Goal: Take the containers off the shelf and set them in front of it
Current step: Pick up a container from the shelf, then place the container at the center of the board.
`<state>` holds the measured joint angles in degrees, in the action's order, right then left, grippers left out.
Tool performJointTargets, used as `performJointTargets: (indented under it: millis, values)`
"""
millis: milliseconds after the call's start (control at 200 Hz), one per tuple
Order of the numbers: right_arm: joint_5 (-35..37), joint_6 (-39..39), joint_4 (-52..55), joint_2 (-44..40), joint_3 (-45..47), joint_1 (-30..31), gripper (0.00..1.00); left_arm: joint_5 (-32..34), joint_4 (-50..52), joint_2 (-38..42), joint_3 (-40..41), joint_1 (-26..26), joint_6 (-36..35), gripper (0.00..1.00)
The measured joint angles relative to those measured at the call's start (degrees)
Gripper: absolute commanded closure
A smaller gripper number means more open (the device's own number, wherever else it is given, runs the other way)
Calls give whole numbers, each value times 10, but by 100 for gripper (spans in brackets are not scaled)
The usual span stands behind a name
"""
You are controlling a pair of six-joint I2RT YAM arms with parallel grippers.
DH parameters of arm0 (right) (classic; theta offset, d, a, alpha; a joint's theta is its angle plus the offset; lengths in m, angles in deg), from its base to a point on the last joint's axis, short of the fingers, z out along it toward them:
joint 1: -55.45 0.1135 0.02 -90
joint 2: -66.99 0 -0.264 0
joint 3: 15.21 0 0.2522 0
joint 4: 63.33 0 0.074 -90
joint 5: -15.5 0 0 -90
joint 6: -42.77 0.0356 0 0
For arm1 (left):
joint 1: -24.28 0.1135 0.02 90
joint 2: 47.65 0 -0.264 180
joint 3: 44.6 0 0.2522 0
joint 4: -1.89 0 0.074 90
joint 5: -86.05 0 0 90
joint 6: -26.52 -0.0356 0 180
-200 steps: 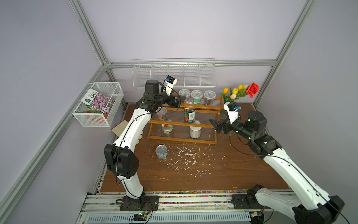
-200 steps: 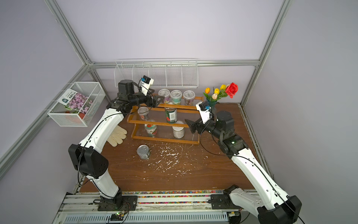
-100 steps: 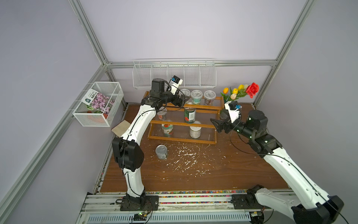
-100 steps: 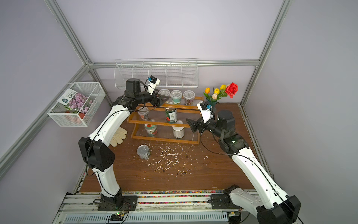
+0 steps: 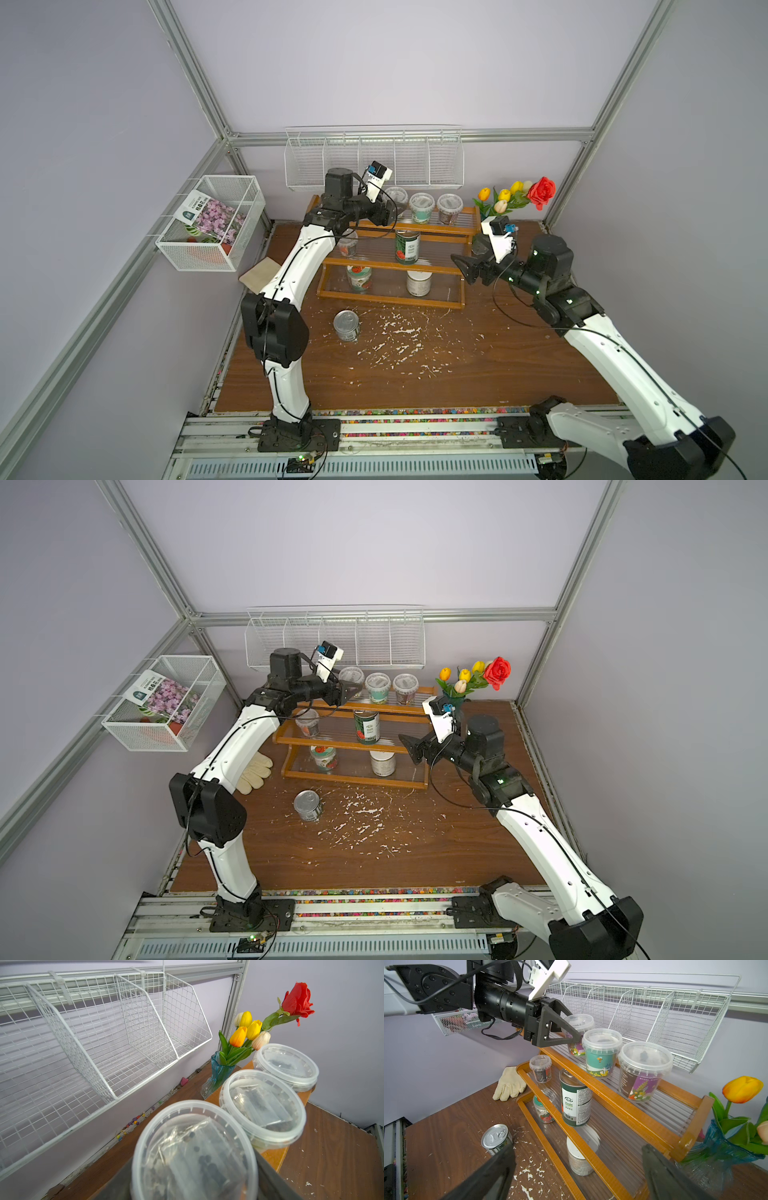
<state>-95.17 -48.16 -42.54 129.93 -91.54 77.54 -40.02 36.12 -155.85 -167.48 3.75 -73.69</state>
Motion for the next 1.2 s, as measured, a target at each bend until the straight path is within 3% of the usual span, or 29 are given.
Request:
performJointTargets:
  millis: [215,510,725,900,1075,1200]
  values:
    - [-5,0,0,0,0,0,3,15,-5,63,57,0,-1,33]
    - [-13,-1,3,0,0,0,3,51,-21,228,194,-27,5,34]
    - [-19,-9,17,-19,13,0,3,124,-69,353,387,-137,57,35]
    - [-22,-15,26,-59,49,-2,3,188,-133,407,550,-227,114,36]
    - [-24,-19,28,-89,87,-3,3,234,-239,413,720,-263,164,37]
    - [-29,-18,25,-99,115,-3,3,260,-308,385,796,-266,186,37]
